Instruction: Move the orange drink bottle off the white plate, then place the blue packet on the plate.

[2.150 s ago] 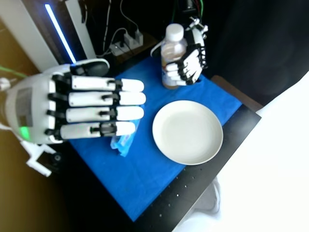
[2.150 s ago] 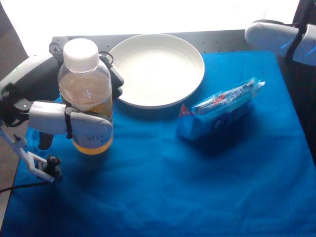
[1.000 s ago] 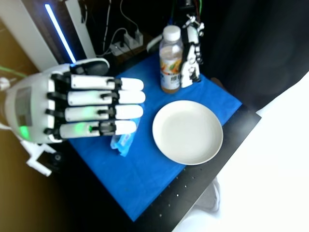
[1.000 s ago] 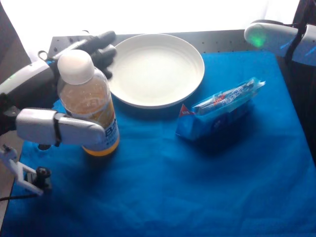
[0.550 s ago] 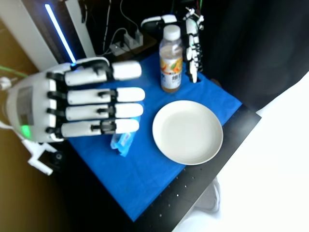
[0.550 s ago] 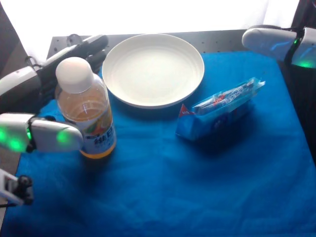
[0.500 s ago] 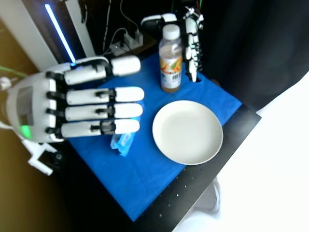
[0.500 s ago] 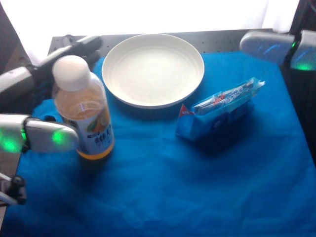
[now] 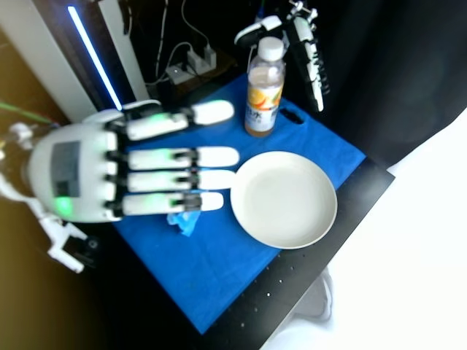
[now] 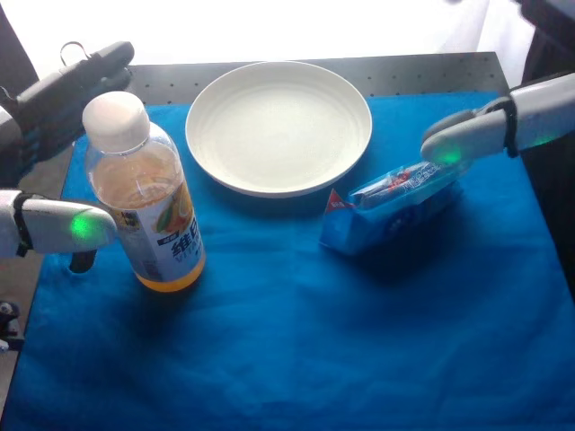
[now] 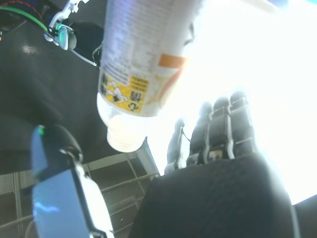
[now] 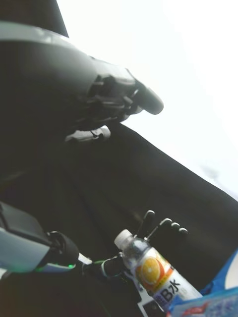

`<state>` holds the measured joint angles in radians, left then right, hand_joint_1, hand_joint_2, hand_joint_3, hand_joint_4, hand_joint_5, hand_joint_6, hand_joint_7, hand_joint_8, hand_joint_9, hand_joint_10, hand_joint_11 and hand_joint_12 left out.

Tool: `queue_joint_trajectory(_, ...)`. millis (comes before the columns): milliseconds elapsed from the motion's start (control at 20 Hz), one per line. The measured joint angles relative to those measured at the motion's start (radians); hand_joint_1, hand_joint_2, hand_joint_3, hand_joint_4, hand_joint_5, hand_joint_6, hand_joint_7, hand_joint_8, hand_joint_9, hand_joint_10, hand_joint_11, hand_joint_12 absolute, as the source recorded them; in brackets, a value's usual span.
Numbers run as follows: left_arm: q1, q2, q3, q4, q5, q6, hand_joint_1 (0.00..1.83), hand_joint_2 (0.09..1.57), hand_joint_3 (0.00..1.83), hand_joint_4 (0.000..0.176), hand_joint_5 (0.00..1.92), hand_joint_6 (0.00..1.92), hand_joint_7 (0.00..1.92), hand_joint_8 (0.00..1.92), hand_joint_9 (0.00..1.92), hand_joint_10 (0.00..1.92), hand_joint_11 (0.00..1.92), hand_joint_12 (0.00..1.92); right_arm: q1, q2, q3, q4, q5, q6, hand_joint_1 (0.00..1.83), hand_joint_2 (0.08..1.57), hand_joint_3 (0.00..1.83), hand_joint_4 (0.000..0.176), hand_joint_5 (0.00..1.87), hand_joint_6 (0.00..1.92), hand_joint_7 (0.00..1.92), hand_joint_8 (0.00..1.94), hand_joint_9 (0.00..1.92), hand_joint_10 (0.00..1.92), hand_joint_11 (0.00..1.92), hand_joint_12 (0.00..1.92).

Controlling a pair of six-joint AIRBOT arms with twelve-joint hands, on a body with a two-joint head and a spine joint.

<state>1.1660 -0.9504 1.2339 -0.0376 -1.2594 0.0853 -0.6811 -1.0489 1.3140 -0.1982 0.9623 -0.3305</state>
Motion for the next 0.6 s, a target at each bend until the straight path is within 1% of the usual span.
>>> queue_joint_trajectory(50,0.001,0.003,0.000,-0.008,-0.002,0.007,0.67,0.63,0.00,0.176,0.00,0.00,0.00,0.00,0.00,0.00,0.00,0.00,0.050,-0.002,0.018,-0.129,-0.074,0.055,0.68,0.62,0.00,0.176,0.00,0.00,0.00,0.00,0.00,0.00,0.00,0.70)
queue_joint_trajectory(100,0.001,0.004,0.000,-0.007,-0.002,0.008,0.67,0.63,0.00,0.176,0.00,0.00,0.00,0.00,0.00,0.00,0.00,0.00,0.055,-0.002,0.020,-0.140,-0.080,0.059,0.68,0.62,0.00,0.176,0.00,0.00,0.00,0.00,0.00,0.00,0.00,0.70)
queue_joint_trajectory(150,0.001,0.012,-0.003,-0.005,-0.003,0.016,0.67,0.63,0.00,0.176,0.00,0.00,0.00,0.00,0.00,0.00,0.00,0.00,0.075,-0.004,0.023,-0.182,-0.113,0.070,0.71,0.61,0.00,0.176,0.00,0.00,0.01,0.00,0.00,0.00,0.00,0.63)
queue_joint_trajectory(200,0.001,0.025,-0.011,-0.010,-0.010,0.026,0.66,0.63,0.00,0.176,0.00,0.00,0.00,0.00,0.00,0.00,0.00,0.00,0.093,-0.005,0.028,-0.238,-0.149,0.092,0.71,0.60,0.00,0.176,0.00,0.00,0.03,0.00,0.01,0.00,0.00,0.73)
queue_joint_trajectory(250,0.001,0.030,-0.011,-0.014,-0.016,0.028,0.67,0.65,0.00,0.176,0.00,0.00,0.00,0.00,0.00,0.00,0.00,0.00,0.093,-0.007,0.034,-0.264,-0.164,0.104,0.67,0.59,0.00,0.176,0.00,0.00,0.04,0.00,0.03,0.01,0.00,0.82)
queue_joint_trajectory(300,0.001,0.031,-0.011,-0.018,-0.022,0.029,0.69,0.66,0.00,0.176,0.00,0.00,0.00,0.00,0.00,0.00,0.00,0.00,0.093,-0.011,0.041,-0.292,-0.184,0.125,0.64,0.60,0.00,0.175,0.00,0.00,0.02,0.00,0.03,0.00,0.00,0.90)
queue_joint_trajectory(350,0.001,0.032,-0.011,-0.021,-0.023,0.029,0.69,0.66,0.00,0.176,0.00,0.00,0.00,0.00,0.00,0.00,0.00,0.00,0.093,-0.016,0.050,-0.319,-0.204,0.146,0.64,0.61,0.00,0.176,0.00,0.00,0.03,0.00,0.04,0.00,0.00,0.84)
queue_joint_trajectory(400,0.001,0.033,-0.016,-0.023,-0.027,0.032,0.70,0.65,0.00,0.176,0.00,0.00,0.00,0.00,0.00,0.00,0.00,0.00,0.093,-0.021,0.062,-0.365,-0.230,0.195,0.65,0.62,0.00,0.176,0.00,0.00,0.05,0.00,0.05,0.00,0.00,0.68)
queue_joint_trajectory(450,0.006,0.034,-0.017,-0.024,-0.033,0.036,0.69,0.65,0.00,0.176,0.00,0.00,0.00,0.00,0.00,0.00,0.00,0.00,0.093,-0.021,0.064,-0.386,-0.243,0.216,0.65,0.62,0.00,0.176,0.00,0.00,0.04,0.00,0.04,0.00,0.00,0.61)
queue_joint_trajectory(500,0.010,0.040,-0.026,-0.031,-0.034,0.040,0.68,0.65,0.00,0.176,0.00,0.00,0.00,0.00,0.00,0.00,0.00,0.00,0.093,-0.021,0.064,-0.401,-0.253,0.229,0.67,0.61,0.00,0.176,0.00,0.00,0.07,0.01,0.04,0.00,0.00,0.58)
queue_joint_trajectory(550,0.016,0.046,-0.030,-0.037,-0.047,0.042,0.66,0.64,0.00,0.176,0.00,0.00,0.00,0.00,0.00,0.00,0.00,0.00,0.093,-0.020,0.064,-0.436,-0.268,0.237,0.68,0.60,0.00,0.170,0.00,0.00,0.09,0.01,0.05,0.01,0.00,0.57)
queue_joint_trajectory(600,0.024,0.054,-0.039,-0.051,-0.063,0.050,0.62,0.69,0.01,0.176,0.00,0.00,0.00,0.00,0.00,0.00,0.00,0.00,0.093,-0.021,0.064,-0.460,-0.284,0.244,0.69,0.60,0.00,0.114,0.00,0.00,0.15,0.01,0.09,0.01,0.00,0.59)
